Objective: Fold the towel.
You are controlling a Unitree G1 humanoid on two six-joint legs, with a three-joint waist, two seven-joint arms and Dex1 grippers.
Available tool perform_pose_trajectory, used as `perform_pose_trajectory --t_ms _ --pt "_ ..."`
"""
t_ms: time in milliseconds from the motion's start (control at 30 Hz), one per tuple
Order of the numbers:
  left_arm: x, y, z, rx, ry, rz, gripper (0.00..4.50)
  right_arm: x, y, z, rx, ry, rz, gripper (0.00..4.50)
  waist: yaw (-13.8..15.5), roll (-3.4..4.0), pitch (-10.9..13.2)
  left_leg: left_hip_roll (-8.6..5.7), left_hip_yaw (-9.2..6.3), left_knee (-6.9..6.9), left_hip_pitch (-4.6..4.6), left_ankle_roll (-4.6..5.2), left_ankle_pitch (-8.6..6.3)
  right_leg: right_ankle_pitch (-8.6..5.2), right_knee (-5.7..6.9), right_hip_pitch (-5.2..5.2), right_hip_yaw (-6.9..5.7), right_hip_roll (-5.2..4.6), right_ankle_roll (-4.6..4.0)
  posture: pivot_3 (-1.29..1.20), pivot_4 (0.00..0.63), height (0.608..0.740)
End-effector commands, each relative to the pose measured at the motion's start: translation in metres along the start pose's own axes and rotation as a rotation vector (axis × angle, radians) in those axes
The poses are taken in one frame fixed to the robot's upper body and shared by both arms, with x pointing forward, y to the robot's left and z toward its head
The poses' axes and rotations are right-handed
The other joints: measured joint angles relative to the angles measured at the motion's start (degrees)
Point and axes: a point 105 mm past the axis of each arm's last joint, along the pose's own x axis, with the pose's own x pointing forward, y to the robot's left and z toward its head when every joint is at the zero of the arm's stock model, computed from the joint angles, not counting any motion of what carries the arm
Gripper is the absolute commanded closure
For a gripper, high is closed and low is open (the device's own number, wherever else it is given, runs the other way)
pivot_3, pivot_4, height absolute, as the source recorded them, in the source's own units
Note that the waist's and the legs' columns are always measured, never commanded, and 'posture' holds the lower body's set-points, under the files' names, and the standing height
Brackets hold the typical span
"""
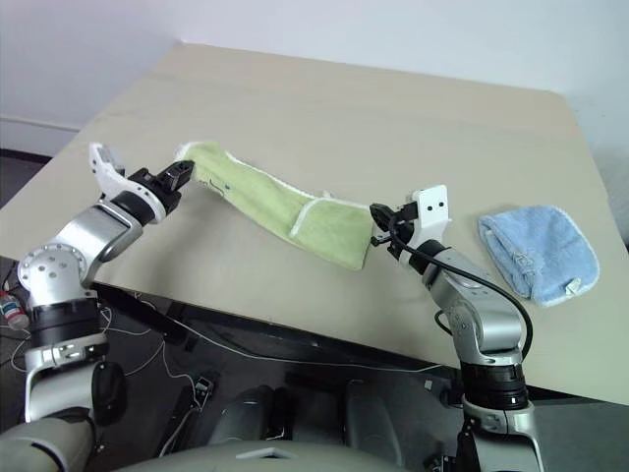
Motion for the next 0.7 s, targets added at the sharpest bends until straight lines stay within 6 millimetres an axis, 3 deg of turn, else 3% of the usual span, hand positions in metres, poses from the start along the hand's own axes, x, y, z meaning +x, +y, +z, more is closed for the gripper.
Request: perform_pose_trajectory --t_ms 33,200,400,567,700 --pt "0.013 -0.052 -0.006 0.232 0.06 -0.215 4.48 -0.004 -0.013 0.019 -0.038 -0.065 -0.047 4.5 0.04 0.0 0.0 -0.02 0.0 0.0 -0.02 -0.01 0.0 0.0 -0.01 -0.02 -0.01 -0.02 0.0 0.0 0.15 0.722" --pt "0.034 -0.112 -0.064 0.457 0.23 -0.49 4.48 -0.012 -0.031 0.019 -0.032 -0.071 -0.129 4.5 -0.12 0.02 0.0 -0.1 0.03 -0.05 -0.03 -0.01 0.01 0.0 -0.04 -0.03 -0.02 -0.14 0.0 0.0 0.15 0.722" --pt "0.042 -0.145 -0.141 0.703 0.426 -0.686 4.48 -0.023 -0.04 0.021 -0.034 -0.085 -0.194 4.5 -0.32 0.07 0.03 -0.14 0.04 -0.05 -0.04 0.04 0.01 0.0 -0.01 -0.05 0.0 -0.17 0.01 0.0 0.15 0.722" --pt "0.039 -0.147 -0.18 0.754 0.542 -0.756 4.48 -0.031 -0.042 0.021 -0.035 -0.092 -0.227 4.5 -0.42 0.14 0.07 -0.13 0.03 -0.03 -0.04 0.35 -0.11 0.0 0.02 -0.06 0.01 -0.15 0.04 0.0 0.15 0.722" --pt "0.039 -0.141 -0.186 0.72 0.567 -0.746 3.54 -0.034 -0.043 0.022 -0.037 -0.099 -0.24 4.5 -0.42 0.14 0.08 -0.13 0.01 0.01 -0.04 0.4 -0.09 0.01 0.08 -0.06 0.02 -0.09 0.09 0.0 0.15 0.722"
